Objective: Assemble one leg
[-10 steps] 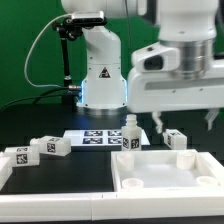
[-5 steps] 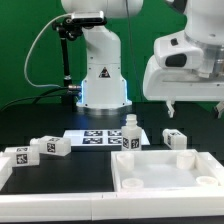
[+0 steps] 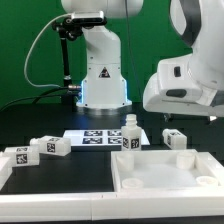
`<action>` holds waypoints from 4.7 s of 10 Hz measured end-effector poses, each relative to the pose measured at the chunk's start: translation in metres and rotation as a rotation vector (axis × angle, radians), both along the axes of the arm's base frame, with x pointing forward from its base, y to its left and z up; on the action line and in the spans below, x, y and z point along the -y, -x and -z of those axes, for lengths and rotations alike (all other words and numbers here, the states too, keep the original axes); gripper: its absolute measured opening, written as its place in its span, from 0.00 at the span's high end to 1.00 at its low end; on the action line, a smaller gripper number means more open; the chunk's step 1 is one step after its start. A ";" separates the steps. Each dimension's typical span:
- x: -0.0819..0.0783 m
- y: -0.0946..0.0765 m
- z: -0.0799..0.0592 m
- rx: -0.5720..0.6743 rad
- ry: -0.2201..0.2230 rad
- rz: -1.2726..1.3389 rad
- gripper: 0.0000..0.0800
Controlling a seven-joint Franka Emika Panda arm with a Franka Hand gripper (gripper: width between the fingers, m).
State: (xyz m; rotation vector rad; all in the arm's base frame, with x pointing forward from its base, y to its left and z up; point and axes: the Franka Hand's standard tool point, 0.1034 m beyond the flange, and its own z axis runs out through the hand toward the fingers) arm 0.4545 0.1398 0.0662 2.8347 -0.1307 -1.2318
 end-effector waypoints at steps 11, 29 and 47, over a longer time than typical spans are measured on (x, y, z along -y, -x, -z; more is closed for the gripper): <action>0.000 0.020 0.041 -0.098 0.008 0.032 0.19; 0.031 -0.079 -0.059 0.325 -0.072 0.084 0.64; 0.033 -0.181 -0.077 1.313 -0.125 -0.104 0.64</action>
Offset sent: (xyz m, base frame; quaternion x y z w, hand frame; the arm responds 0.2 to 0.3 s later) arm -0.0279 0.0179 -0.0233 0.0224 -0.0957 0.0420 0.9943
